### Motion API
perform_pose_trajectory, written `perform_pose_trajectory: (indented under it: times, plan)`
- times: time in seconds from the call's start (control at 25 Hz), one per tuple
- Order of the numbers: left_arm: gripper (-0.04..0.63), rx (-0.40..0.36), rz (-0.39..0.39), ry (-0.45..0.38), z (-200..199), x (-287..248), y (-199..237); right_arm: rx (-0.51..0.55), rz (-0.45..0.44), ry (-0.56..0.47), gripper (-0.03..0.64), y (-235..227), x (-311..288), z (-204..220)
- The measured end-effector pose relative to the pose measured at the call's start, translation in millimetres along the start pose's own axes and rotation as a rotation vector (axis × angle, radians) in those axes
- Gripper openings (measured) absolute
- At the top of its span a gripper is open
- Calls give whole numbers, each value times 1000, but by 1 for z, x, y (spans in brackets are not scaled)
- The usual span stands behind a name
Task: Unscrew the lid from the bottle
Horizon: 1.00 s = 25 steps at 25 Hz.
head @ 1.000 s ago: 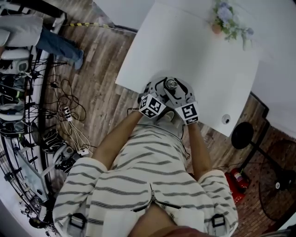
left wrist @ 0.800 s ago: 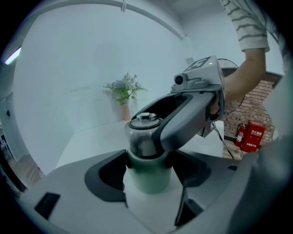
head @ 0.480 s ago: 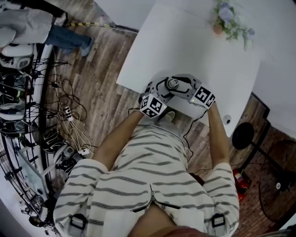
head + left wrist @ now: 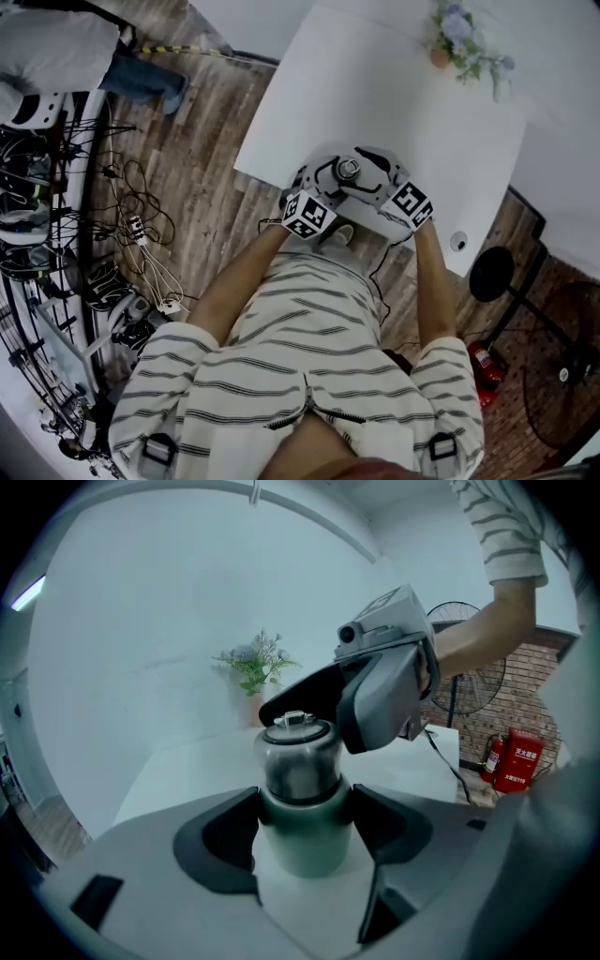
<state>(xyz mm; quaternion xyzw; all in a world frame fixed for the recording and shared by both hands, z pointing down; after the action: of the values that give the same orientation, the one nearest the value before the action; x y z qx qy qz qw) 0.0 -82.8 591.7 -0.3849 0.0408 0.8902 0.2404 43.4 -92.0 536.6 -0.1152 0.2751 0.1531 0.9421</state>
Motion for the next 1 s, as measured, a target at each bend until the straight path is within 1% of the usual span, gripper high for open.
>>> perform_pose_trajectory:
  times: [0.04, 0.16, 0.28, 0.36, 0.52, 0.6, 0.72, 0.76, 0.8, 0.84, 1.0]
  plan:
    - [313, 0, 0, 0, 0, 0, 0, -17, 46, -18, 372, 3, 2, -2]
    - [313, -2, -4, -1, 0, 2, -1, -66, 196, -55, 375, 13, 5, -3]
    - [313, 1, -8, 0, 0, 2, -1, -164, 335, -90, 366, 18, 4, 0]
    - [313, 1, -7, -1, 0, 2, 0, -224, 406, -104, 353, 21, 2, 0]
    - [313, 1, -11, 1, 0, 3, 0, -310, 528, -118, 337, 22, -2, 3]
    - [313, 1, -10, 1, 0, 2, 0, -334, 567, -117, 332, 21, -5, 5]
    - [313, 3, -10, 3, 0, 1, 0, -336, 594, -100, 319, 19, -11, 7]
    - [313, 3, -11, 5, 0, 1, 0, -329, 599, -93, 301, 19, -14, 7]
    - [313, 3, -12, 6, 1, 1, 1, -322, 604, -89, 266, 19, -15, 7]
    - [313, 2, -13, 6, 1, 1, 1, -317, 607, -89, 253, 19, -16, 6]
    - [313, 2, -12, 3, 0, 2, 1, -310, 604, -96, 261, 19, -14, 7]
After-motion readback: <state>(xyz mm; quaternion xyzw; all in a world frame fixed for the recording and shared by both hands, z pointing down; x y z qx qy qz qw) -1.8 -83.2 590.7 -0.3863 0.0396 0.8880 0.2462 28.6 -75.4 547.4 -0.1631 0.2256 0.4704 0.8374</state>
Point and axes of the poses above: the fingertips, and each gripper's own axes: x backward along the fingers, y to its left, z out of its underside, the point moved 4 cm from there along x, backward along the fingers, and after that the axes turned 14 degrees about y, right-handed, at the moved point
